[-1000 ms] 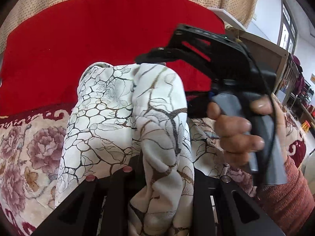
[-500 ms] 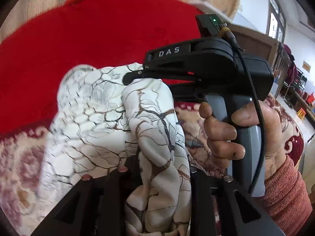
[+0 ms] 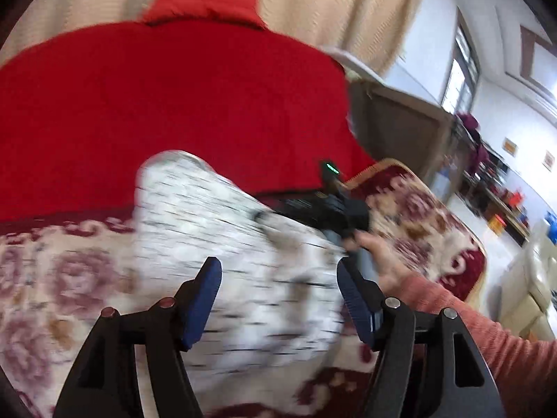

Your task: Fold large clothes

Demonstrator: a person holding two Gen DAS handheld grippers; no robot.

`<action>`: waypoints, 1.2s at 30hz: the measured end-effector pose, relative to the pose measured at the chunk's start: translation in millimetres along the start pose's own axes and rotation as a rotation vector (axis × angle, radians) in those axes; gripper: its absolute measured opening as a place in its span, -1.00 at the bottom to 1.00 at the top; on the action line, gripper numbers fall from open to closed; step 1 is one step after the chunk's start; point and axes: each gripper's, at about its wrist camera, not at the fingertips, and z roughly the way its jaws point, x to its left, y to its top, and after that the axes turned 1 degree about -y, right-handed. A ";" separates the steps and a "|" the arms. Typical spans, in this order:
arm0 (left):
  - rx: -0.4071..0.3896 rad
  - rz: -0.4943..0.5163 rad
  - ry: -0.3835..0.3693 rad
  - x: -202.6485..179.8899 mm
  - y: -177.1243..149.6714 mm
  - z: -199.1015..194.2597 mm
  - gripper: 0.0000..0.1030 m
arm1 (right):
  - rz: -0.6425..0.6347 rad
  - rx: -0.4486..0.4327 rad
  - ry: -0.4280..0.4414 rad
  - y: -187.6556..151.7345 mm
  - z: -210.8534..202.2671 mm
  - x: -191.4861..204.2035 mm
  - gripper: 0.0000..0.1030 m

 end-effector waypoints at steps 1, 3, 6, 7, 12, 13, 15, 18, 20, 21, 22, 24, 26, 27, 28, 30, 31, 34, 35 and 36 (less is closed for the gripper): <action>-0.019 -0.014 0.027 13.8 -1.4 -1.8 0.42 | 0.003 0.000 -0.008 -1.4 -0.1 -2.6 -0.15; -0.025 -0.078 0.090 47.9 -4.5 -2.6 0.43 | 0.023 -0.002 -0.008 -3.6 0.0 -7.4 -0.07; 0.042 -0.189 0.119 95.1 -22.2 27.0 0.43 | 0.033 -0.021 -0.042 -9.7 -3.3 5.0 0.01; 0.104 -0.188 0.136 102.0 -33.9 46.1 0.45 | 0.021 -0.027 -0.070 -11.1 -6.7 9.1 0.05; 0.104 -0.228 0.104 112.0 -43.3 58.9 0.38 | 0.031 -0.104 -0.247 -19.9 -48.0 32.0 0.22; 0.103 -0.200 0.121 111.7 -43.1 59.7 0.38 | 0.007 -0.145 -0.298 -22.6 -60.7 41.9 0.22; 0.105 -0.198 0.133 112.7 -45.2 59.8 0.37 | -0.095 -0.250 -0.356 -32.7 -88.7 74.2 0.21; 0.105 -0.189 0.151 115.0 -45.9 59.4 0.34 | -0.226 -0.292 -0.255 -57.6 -108.0 119.7 0.17; 0.104 -0.161 0.173 109.7 -47.2 58.7 0.28 | -0.317 -0.274 -0.253 -82.4 -104.5 146.0 0.05; 0.105 -0.146 0.185 107.4 -47.1 58.8 0.26 | -0.366 -0.256 -0.271 -96.2 -101.5 154.5 -0.10; 0.103 -0.138 0.193 107.3 -48.1 58.9 0.24 | -0.402 -0.233 -0.300 -107.3 -93.6 162.7 -0.15; 0.104 -0.128 0.208 104.4 -50.2 59.1 0.23 | -0.440 -0.147 -0.405 -135.3 -75.8 160.7 -0.18; 0.119 -0.118 0.171 98.1 -54.7 64.5 0.23 | -0.447 -0.100 -0.519 -152.2 -57.9 146.8 -0.21; 0.114 -0.107 0.166 94.0 -56.5 66.3 0.23 | -0.467 -0.082 -0.598 -162.5 -46.8 133.0 -0.22; 0.102 -0.082 0.186 88.3 -57.0 66.4 0.23 | -0.484 -0.086 -0.631 -168.5 -42.1 124.6 -0.22; 0.102 -0.032 0.219 86.5 -54.0 66.5 0.23 | -0.471 -0.099 -0.625 -170.7 -44.6 114.8 -0.22; 0.107 -0.036 0.209 91.0 -52.5 67.1 0.24 | -0.442 -0.091 -0.606 -166.3 -47.0 113.2 -0.21; 0.129 -0.153 0.139 110.1 -45.6 64.6 0.26 | -0.434 -0.093 -0.593 -162.4 -47.4 110.2 -0.22; 0.127 -0.171 0.136 113.0 -44.4 62.0 0.27 | -0.437 -0.098 -0.598 -162.2 -43.5 110.5 -0.22; 0.117 -0.175 0.142 114.1 -43.5 57.9 0.27 | -0.442 -0.106 -0.604 -163.1 -43.1 110.5 -0.22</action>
